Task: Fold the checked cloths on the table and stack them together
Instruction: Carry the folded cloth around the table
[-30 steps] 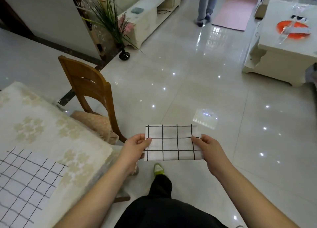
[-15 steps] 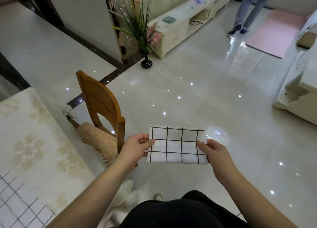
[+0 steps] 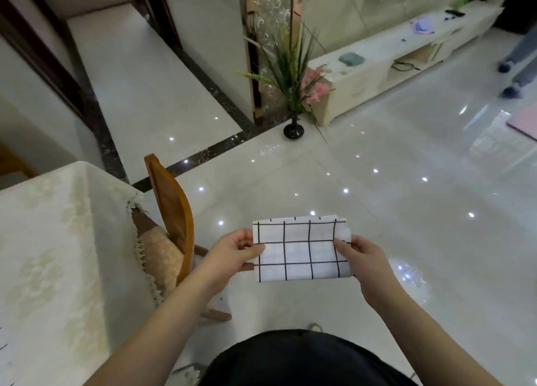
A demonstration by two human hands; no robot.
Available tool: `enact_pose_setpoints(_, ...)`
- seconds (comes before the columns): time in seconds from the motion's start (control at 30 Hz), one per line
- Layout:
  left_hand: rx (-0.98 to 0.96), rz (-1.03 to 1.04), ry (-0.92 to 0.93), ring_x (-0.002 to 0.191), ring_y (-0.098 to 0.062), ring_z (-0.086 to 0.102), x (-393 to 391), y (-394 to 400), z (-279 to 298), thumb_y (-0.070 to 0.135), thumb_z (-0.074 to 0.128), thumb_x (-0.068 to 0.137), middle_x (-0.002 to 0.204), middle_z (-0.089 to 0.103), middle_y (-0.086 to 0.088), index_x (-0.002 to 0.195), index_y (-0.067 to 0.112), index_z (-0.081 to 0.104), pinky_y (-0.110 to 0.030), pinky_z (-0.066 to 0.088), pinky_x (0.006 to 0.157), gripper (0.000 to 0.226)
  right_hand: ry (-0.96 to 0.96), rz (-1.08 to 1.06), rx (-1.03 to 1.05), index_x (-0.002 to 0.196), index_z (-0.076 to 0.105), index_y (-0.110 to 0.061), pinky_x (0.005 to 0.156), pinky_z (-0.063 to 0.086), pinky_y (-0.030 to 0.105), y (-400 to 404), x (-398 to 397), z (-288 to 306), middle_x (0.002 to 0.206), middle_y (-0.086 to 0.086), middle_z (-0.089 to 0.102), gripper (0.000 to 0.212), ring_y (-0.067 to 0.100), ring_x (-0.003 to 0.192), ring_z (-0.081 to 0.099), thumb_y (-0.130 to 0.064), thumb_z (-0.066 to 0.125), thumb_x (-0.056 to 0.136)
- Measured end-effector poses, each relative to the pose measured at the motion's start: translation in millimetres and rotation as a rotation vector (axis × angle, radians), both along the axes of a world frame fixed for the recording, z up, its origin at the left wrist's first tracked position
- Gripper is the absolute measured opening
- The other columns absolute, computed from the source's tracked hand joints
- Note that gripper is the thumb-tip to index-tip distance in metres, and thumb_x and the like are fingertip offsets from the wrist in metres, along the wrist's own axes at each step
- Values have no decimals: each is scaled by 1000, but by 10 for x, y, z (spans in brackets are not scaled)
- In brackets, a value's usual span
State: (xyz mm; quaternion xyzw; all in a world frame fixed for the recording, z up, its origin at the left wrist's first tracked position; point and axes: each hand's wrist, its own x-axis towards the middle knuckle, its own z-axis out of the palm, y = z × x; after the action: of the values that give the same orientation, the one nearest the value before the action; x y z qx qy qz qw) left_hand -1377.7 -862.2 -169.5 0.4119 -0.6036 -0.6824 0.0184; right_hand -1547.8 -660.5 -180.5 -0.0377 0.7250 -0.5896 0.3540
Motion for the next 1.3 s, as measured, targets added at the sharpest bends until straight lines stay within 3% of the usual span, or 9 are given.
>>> enact_pose_setpoints(0.13,20,91,4,89,-18,73,-308,-229,-36,4,65,90,99,75,-7,107,10,67,-30,59,72,18,0,107,14,92,71,-11,80,53,41,-334,-496,-10,89,8,74,9,24,85,67,-18,65,90)
enact_pose_setpoints(0.4,27,364,-22,90,-26,71,-743,-925,-212,21,61,96,98,74,-11,101,13,70,-46,59,85,13,-33,271,29,98,71,-14,84,54,43,-1416,-1105,-178,94,7,75,11,25,91,69,-15,63,91)
enact_pose_setpoints(0.63,6,456,-10,98,-32,70,-923,-1956,-281,20,63,94,103,73,-15,108,10,68,-47,58,88,17,-27,378,8,98,70,-11,76,52,33,-2708,-1463,-197,88,0,75,10,17,85,68,-13,62,91)
enact_pose_setpoints(0.77,22,509,9,77,-20,72,-1038,-2444,-193,16,60,96,94,75,-12,104,6,66,-22,54,57,14,-24,434,18,99,71,-12,88,54,42,-3317,-1632,-137,96,4,75,12,25,96,69,-15,63,91)
enact_pose_setpoints(0.83,34,531,13,65,-11,69,-1105,-2660,-160,12,58,97,87,73,-9,103,3,65,-15,49,51,13,-13,446,31,99,72,-14,93,51,45,-3614,-1725,-110,98,4,75,12,27,100,68,-16,64,90)
enact_pose_setpoints(0.97,33,621,44,89,-24,70,-1208,-3131,-160,11,58,97,104,73,-17,115,3,62,-28,59,72,20,-1,507,47,98,72,-15,93,50,46,-4259,-1891,-87,97,5,75,11,27,98,67,-16,64,90)
enact_pose_setpoints(1.07,57,721,30,99,-29,70,-1306,-3477,-258,15,60,96,107,73,-14,121,7,60,-42,58,88,26,9,585,47,98,71,-12,85,53,41,-4794,-2049,-113,94,6,75,11,24,91,67,-15,63,91)
enact_pose_setpoints(1.3,44,945,-17,90,-27,72,-1585,-4309,-302,15,59,97,99,74,-13,102,8,66,-41,60,82,12,14,804,26,96,71,-14,66,50,23,-6178,-2378,-207,88,1,75,10,14,79,69,-15,63,91)
